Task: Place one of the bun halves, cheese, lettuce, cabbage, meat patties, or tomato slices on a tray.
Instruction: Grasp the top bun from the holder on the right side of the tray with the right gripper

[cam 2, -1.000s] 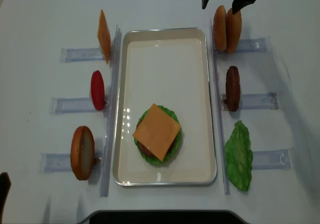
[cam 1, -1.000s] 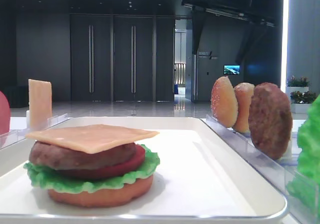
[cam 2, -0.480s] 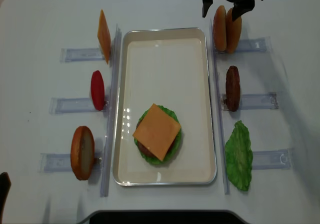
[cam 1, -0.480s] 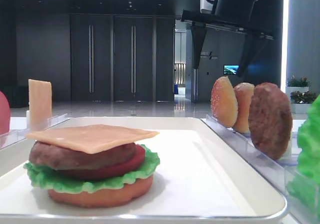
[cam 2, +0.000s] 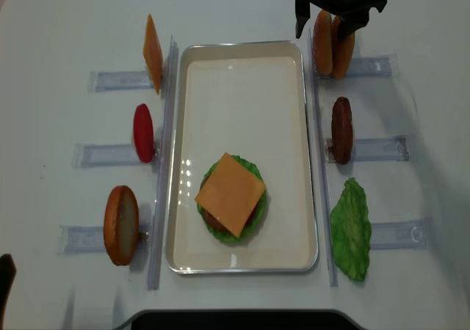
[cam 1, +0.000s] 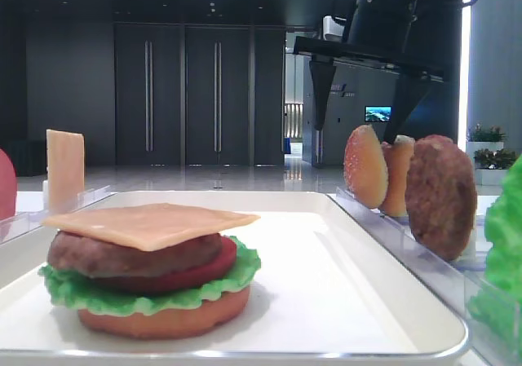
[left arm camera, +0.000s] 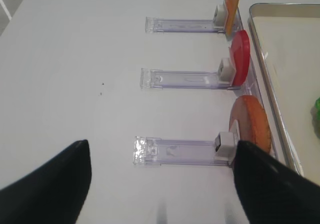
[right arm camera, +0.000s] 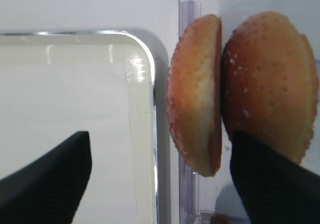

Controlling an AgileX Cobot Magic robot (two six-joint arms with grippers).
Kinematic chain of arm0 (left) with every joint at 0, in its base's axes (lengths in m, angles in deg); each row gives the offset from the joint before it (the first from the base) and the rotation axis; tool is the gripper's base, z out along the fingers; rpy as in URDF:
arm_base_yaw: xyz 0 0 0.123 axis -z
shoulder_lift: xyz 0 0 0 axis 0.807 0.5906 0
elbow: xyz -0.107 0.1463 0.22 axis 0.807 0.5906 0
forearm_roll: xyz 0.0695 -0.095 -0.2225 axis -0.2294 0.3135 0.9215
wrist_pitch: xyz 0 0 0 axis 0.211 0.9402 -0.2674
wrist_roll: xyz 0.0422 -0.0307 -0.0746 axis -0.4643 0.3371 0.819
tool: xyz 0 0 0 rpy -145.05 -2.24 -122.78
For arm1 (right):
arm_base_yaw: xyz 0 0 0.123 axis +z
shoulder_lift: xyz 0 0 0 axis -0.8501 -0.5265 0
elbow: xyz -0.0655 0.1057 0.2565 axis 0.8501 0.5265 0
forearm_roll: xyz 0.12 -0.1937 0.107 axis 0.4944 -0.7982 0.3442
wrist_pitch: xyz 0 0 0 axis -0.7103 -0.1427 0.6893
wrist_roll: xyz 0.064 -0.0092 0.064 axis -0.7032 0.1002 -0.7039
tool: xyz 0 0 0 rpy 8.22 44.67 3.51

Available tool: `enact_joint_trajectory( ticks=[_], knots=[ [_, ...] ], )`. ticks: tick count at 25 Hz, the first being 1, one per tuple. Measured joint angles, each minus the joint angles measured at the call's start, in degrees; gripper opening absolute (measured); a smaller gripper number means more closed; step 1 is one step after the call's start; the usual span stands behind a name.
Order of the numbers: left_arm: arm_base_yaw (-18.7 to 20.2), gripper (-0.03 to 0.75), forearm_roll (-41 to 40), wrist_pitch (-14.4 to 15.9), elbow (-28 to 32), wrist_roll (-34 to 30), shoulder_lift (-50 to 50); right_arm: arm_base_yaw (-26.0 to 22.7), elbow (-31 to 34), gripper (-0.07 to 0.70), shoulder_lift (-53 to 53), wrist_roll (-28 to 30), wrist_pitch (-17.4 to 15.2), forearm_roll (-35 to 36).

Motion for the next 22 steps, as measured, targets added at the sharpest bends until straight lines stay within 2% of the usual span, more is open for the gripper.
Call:
enact_joint_trajectory(
  ticks=[22],
  knots=[
    [0.00,0.692,0.00,0.00,0.00,0.00,0.00,0.00,0.00,0.524,-1.63,-0.45,0.68,-0.42]
  ],
)
